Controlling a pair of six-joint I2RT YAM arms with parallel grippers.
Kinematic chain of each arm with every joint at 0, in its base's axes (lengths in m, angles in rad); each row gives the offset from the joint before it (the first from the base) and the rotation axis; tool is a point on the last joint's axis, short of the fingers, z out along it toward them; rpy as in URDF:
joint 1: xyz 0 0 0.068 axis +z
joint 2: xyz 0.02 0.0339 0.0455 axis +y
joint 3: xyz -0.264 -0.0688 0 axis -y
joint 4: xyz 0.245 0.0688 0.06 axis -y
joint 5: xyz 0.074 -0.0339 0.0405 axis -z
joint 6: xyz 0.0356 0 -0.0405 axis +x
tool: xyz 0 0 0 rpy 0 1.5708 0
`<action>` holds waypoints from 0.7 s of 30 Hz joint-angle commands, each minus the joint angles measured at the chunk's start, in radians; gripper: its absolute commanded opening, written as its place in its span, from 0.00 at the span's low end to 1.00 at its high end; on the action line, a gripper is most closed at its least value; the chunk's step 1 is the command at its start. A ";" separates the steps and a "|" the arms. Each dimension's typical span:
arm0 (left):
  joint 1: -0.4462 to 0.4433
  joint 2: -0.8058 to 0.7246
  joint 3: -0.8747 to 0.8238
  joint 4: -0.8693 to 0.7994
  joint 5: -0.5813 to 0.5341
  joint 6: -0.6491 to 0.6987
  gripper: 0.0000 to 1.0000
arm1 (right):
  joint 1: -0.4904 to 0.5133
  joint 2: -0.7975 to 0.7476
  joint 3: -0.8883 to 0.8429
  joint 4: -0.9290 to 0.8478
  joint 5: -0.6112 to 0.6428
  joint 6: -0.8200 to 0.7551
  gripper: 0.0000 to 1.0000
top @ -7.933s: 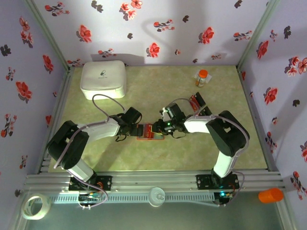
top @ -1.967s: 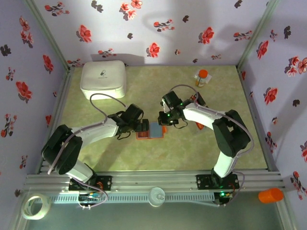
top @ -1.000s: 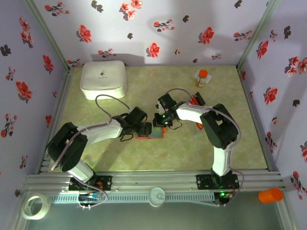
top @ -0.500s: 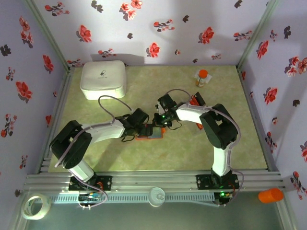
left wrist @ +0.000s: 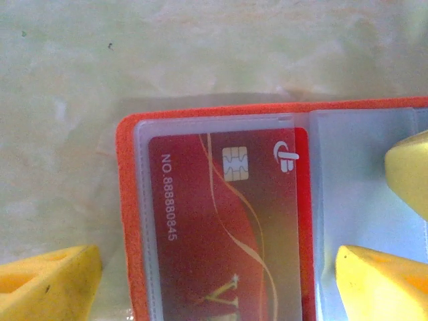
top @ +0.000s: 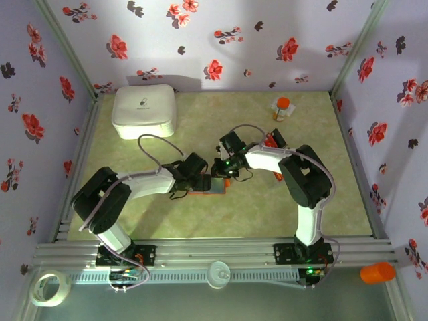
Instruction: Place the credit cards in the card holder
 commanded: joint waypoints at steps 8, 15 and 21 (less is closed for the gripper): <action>-0.011 0.020 -0.026 0.018 0.016 -0.017 0.89 | -0.014 -0.085 -0.025 -0.005 0.029 0.040 0.34; -0.010 0.017 -0.029 0.018 0.017 -0.018 0.89 | -0.014 -0.066 -0.063 0.039 0.022 0.070 0.36; -0.011 0.014 -0.029 0.018 0.018 -0.015 0.88 | -0.014 -0.037 -0.076 0.063 0.010 0.086 0.40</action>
